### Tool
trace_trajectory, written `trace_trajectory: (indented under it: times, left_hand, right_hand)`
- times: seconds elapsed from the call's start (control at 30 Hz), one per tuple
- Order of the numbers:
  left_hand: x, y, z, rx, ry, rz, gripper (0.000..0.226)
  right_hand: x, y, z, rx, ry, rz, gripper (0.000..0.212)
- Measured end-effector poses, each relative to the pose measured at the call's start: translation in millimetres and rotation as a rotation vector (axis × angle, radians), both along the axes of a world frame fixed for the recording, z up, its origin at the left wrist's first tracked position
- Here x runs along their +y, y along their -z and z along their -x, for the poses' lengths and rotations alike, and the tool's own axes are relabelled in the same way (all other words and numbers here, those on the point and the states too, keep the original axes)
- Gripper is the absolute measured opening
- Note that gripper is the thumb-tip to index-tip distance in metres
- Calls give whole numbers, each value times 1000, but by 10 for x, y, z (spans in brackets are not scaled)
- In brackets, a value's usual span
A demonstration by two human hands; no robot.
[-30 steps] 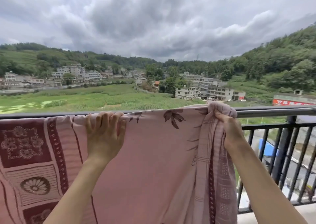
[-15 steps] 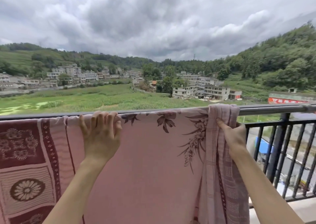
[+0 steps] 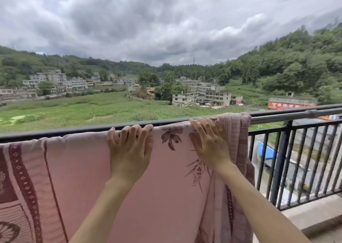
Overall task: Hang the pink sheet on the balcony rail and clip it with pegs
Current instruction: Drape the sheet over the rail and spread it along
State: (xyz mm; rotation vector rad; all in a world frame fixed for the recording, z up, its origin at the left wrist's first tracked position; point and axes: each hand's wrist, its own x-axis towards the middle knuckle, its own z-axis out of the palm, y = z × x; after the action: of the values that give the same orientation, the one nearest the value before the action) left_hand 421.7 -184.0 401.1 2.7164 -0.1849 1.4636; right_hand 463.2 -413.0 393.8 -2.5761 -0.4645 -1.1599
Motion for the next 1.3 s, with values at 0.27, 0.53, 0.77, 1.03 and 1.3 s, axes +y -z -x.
trace_trajectory:
  times: [0.27, 0.53, 0.77, 1.03, 1.3]
  left_hand:
    - [-266, 35, -11, -95, -40, 135, 37]
    - [-1587, 36, -247, 29, 117, 13, 47]
    - [-1874, 61, -422, 9, 45, 141, 52]
    - [-1962, 31, -408, 15, 0, 205, 54]
    - [-1975, 75, -474, -19, -37, 176, 42]
  right_hand:
    - [-701, 118, 24, -295, -100, -111, 34]
    - [-1195, -50, 5, 495, -321, -959, 94]
    - [-1295, -92, -80, 626, -605, -948, 26]
    - [-1830, -413, -94, 456, -640, -1139, 16]
    - [-2461, -448, -288, 270, -440, -1301, 22]
